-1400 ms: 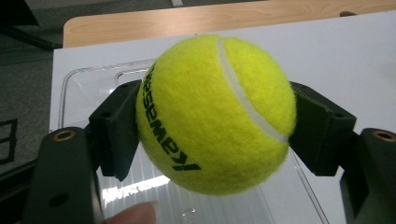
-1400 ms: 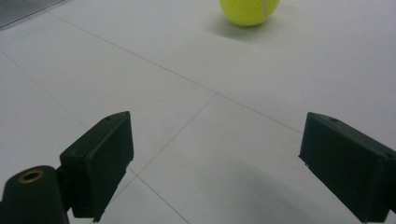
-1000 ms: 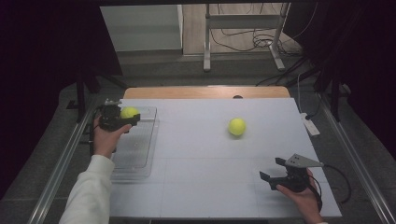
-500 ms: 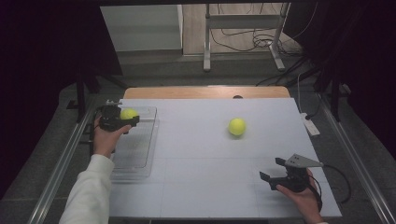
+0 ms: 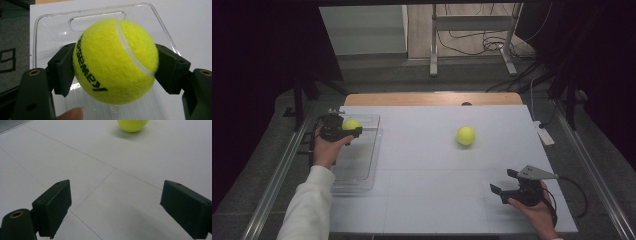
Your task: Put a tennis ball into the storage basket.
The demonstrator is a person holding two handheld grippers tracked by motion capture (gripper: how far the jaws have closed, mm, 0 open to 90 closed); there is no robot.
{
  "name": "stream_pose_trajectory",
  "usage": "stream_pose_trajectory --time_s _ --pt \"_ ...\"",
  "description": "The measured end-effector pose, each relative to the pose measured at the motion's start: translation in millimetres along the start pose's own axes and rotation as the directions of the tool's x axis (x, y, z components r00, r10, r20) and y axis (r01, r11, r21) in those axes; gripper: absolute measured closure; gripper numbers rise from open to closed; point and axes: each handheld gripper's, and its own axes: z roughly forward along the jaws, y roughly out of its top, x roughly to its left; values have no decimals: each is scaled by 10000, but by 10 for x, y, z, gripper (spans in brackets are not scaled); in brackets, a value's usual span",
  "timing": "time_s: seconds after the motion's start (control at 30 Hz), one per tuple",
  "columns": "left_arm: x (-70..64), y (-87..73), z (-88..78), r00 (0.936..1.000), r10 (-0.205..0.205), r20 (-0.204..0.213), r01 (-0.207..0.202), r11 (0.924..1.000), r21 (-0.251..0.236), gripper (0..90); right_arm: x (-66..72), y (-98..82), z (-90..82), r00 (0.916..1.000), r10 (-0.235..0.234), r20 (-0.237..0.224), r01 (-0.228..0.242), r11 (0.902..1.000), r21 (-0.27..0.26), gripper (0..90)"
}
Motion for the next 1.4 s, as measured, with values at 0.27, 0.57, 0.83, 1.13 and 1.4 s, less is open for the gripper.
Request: stream_pose_trajectory --time_s 0.27,0.57,0.83,1.13,1.4 --pt "-11 -7 67 10000 20 -33 -19 9996 280 262 -2 -2 5 10000 4 -23 -4 10000 35 102" --pt "-3 -17 150 9990 183 -405 -153 9972 733 262 -1 -5 10 10000 -7 -45 8 10000 66 101" --pt "-15 -1 203 9988 211 -435 -169 9956 926 261 -4 -6 13 10000 -17 -37 17 10000 90 101" --pt "-9 16 325 9976 281 -630 -196 9911 1316 261 -2 -8 15 10000 -26 -43 26 9999 119 101" --pt "-16 20 412 9959 357 -827 -222 9870 1592 261 -6 -9 15 10000 -28 -32 28 9999 116 101"
